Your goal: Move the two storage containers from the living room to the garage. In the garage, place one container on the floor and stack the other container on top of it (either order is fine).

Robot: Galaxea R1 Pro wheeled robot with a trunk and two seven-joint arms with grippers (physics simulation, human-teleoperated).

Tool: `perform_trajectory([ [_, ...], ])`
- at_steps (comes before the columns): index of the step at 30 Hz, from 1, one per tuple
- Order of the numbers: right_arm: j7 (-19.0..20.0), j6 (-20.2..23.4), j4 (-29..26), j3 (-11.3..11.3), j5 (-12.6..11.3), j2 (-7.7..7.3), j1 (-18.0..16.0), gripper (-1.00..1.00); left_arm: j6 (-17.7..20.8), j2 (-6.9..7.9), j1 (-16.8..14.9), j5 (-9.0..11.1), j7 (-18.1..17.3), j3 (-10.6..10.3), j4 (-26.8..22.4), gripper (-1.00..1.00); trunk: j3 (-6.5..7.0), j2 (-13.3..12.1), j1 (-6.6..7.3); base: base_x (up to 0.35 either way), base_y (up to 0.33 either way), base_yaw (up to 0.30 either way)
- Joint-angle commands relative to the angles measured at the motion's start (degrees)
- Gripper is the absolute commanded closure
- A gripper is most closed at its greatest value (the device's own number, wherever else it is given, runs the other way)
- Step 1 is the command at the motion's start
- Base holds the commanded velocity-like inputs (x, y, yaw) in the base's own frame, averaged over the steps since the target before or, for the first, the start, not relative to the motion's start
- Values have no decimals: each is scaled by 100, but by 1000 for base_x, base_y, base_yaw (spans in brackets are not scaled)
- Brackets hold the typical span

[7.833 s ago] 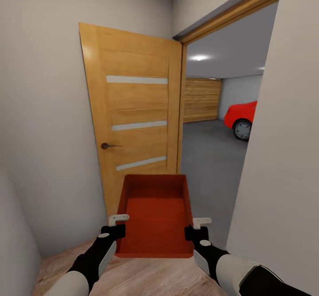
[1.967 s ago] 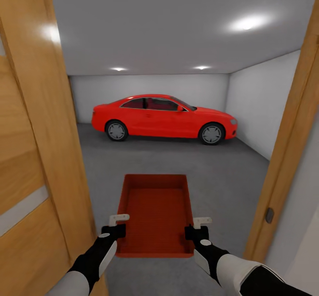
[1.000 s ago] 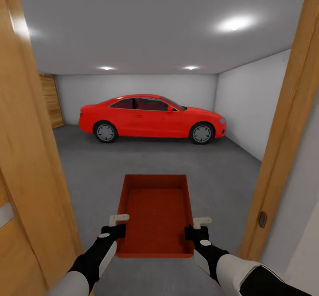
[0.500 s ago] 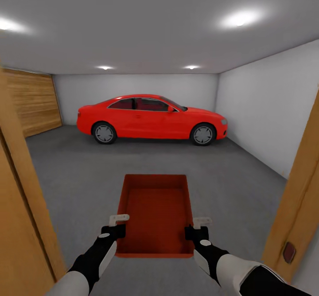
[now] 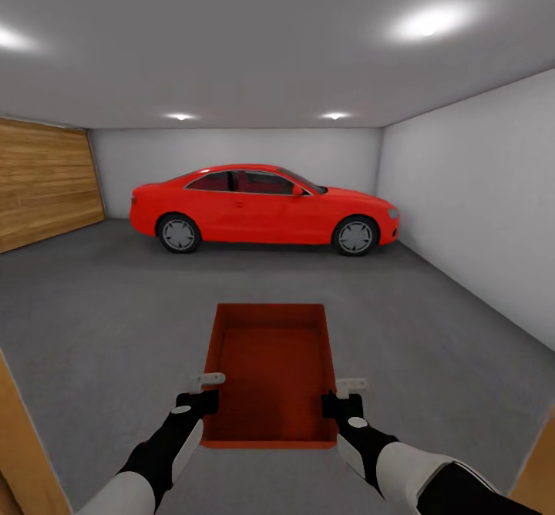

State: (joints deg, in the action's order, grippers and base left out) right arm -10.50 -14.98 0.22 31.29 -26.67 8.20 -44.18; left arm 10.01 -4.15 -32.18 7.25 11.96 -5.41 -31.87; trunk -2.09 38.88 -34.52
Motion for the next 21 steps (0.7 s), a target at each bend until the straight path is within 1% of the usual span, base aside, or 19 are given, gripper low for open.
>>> perform_trajectory([
  [1, -27, -41, 14, 8, -137, -20, -3, 100, 45, 11, -8, -57, 246, 49, -21, 100, -10, 9, -5, 321, 0, 0],
  [21, -27, -46, 14, 8, -137, -20, -3, 100, 45, 11, -8, -57, 246, 49, -21, 100, -10, 9, -5, 321, 0, 0],
])
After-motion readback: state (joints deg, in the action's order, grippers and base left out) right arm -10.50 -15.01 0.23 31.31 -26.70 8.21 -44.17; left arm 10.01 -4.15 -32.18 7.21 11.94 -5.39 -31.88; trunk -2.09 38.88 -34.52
